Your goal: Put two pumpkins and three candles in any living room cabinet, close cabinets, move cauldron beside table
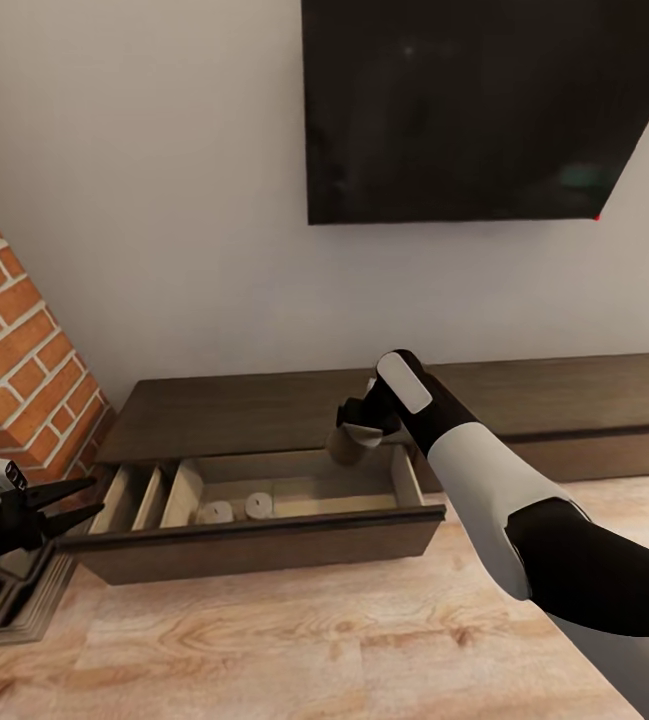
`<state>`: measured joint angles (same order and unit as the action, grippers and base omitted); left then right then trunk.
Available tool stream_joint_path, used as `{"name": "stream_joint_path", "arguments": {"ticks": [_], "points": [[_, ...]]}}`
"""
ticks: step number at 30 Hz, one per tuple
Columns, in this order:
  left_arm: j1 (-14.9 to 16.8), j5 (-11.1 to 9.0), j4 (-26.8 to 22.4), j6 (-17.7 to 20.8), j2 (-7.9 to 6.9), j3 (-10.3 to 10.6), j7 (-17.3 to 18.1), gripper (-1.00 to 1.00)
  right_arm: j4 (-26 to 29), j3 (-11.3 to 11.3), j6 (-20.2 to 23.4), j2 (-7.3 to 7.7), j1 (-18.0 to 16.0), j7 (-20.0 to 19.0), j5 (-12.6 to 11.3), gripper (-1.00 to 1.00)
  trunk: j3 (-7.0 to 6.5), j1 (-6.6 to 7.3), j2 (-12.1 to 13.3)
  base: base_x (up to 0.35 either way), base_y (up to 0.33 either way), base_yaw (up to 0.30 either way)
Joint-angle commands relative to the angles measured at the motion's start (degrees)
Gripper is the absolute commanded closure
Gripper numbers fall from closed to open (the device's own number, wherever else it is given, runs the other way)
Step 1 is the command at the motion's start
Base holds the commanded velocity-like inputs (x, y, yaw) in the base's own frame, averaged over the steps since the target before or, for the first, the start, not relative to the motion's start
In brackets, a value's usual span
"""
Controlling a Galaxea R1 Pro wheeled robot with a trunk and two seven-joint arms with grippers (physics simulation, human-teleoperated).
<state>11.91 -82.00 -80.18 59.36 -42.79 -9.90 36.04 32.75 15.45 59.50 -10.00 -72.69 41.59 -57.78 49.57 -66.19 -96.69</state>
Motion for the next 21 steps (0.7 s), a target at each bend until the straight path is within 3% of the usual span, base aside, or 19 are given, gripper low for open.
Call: {"name": "stream_joint_path", "arguments": {"ticks": [1, 14, 21], "points": [[0.04, 0.17, 0.02, 0.23, -0.01, -0.03, 0.27, -1.0, 0.0, 0.11, 0.02, 0.0, -0.05, 0.64, -0.57, 1.0, 0.05, -0.01, -0.02, 0.175, 0.039, 0.0], [0.04, 0.15, 0.02, 0.4, -0.13, -0.17, 0.38, -1.0, -3.68, 0.21, 0.14, 0.0, -0.02, 0.94, -0.58, 1.0, 0.05, -0.01, -0.02, 0.094, 0.047, 0.0], [0.04, 0.09, 0.02, 0.49, -0.26, -0.46, 0.43, -1.0, -3.92, 0.22, 0.24, 0.0, -0.02, 0.85, -0.58, 1.0, 1.3, -1.54, -2.83, 0.002, 0.001, 0.0]]}}
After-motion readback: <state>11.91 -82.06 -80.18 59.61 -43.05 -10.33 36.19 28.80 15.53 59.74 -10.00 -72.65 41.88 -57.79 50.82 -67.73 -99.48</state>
